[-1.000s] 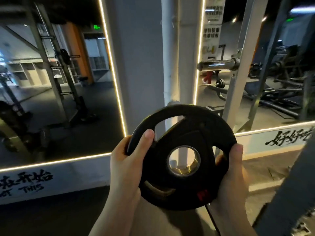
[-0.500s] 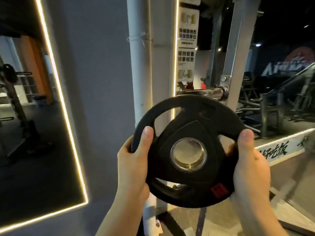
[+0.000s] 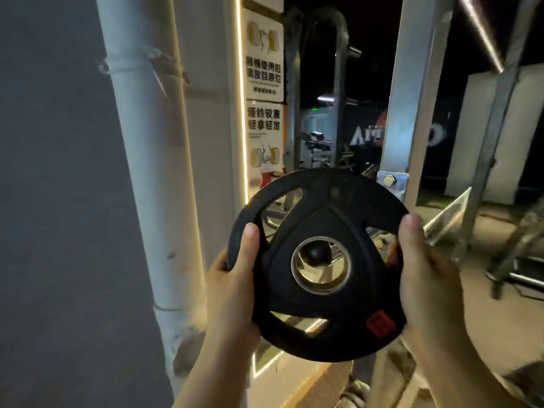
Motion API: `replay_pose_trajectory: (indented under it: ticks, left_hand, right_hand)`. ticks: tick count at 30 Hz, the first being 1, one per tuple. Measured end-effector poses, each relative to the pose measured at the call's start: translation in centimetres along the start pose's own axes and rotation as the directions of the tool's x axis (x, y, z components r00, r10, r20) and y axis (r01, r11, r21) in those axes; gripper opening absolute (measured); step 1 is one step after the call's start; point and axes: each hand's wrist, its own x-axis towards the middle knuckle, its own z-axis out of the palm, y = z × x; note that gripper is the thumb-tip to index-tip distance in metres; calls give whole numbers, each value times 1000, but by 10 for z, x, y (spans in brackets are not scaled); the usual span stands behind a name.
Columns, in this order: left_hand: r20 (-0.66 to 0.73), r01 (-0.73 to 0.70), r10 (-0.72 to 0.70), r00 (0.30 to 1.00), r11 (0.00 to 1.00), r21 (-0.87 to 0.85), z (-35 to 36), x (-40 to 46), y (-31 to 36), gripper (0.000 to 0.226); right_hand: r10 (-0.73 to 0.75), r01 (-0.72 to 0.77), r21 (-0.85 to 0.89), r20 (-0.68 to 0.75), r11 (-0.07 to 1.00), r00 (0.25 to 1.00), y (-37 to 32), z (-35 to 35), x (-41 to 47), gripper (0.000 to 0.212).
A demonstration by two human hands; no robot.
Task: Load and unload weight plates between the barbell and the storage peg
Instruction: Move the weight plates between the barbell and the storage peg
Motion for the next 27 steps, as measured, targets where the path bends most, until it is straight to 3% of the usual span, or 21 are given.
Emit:
replay_pose_trajectory:
  ticks: [2,5,10,12,14,17,19,22,25,27]
  left_hand:
    - [3,-36,36,999,999,-13,2,12,-9,54]
    - [-9,-140,140,990,990,29,5,22,-21,39]
    - [-52,-239,242,969,969,55,5,32,-36,42]
    - [-68,-354,365,929,926,127,5,36,-39,44]
    - [-64,-484,531,845,810,331,5,37,-40,33]
    - [63,-620,730,680,527,581,4,38,-33,24]
    - [174,-651,772,611,365,666,6,38,-21,34]
    - [304,-623,758,577,167,765,12,39,3,50]
    - [373,-621,744,555,71,781,17,46,14,39]
    - [362,-663,754,547,127,738,17,52,11,30]
  right_hand:
    - [-62,62,-39,-9,997,998,10,5,8,64]
    - [-185,184,-92,-2,979,983,17,9,16,52]
    - [-323,323,-44,0,945,946,22,10,22,39]
    - [-356,355,-50,-13,934,934,27,11,23,39]
    - [-348,348,-23,16,937,937,28,9,23,39]
    - [-338,339,-3,41,941,940,29,7,26,36]
    - [-291,291,15,39,957,956,28,8,27,37]
    - [-161,156,60,80,986,984,28,6,24,53]
    - [-104,98,96,58,991,993,34,7,17,61]
    - [-203,201,108,6,974,979,39,10,16,54]
